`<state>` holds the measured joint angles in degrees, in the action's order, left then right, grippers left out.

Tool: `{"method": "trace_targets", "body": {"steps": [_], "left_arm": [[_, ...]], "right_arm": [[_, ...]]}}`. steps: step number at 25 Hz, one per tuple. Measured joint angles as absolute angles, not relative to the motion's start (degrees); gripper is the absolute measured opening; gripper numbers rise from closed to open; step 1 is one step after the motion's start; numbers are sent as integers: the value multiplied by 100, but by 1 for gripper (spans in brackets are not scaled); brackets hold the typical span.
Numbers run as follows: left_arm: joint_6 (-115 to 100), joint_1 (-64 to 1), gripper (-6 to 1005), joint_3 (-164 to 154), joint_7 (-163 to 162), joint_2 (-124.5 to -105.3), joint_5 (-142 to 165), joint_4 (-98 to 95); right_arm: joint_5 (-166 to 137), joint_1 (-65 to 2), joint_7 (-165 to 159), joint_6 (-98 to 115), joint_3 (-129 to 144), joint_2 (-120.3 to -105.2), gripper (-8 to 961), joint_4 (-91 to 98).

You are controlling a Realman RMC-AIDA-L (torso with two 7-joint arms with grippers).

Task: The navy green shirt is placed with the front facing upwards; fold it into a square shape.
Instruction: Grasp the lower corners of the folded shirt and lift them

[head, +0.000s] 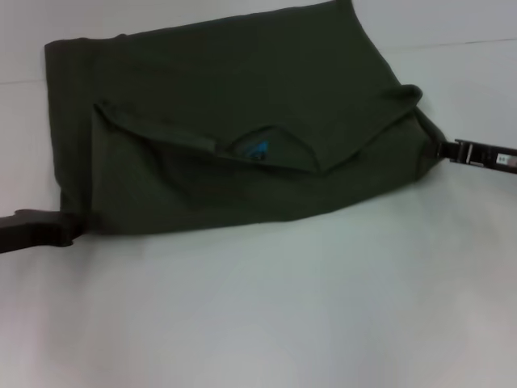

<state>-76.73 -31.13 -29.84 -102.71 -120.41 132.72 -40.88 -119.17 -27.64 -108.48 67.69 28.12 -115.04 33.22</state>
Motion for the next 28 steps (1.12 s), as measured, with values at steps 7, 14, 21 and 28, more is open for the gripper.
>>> {"method": "trace_targets", "body": {"steps": [7, 14, 21, 28], "left_arm": [[-8255, -2839, 19, -2780, -10190, -12040, 13260, -4314], [-8991, -2528, 20, -2412, -10042, -12044, 13283, -4548], [-9678, -2251, 20, -2044, -9793, -12043, 13300, -4632], [-10228, -1957, 20, -1749, -9519, -12078, 13302, -4633]], "right_arm": [[-11907, -2477, -10539, 7291, 2625, -11543, 31, 3331], [-11879, -2050, -9936, 8034, 2088, -11622, 32, 3332], [-11848, -1547, -9012, 8561, 1869, -11742, 32, 3284], [-11846, -1116, -7853, 9171, 1513, -11870, 32, 3272]]}}
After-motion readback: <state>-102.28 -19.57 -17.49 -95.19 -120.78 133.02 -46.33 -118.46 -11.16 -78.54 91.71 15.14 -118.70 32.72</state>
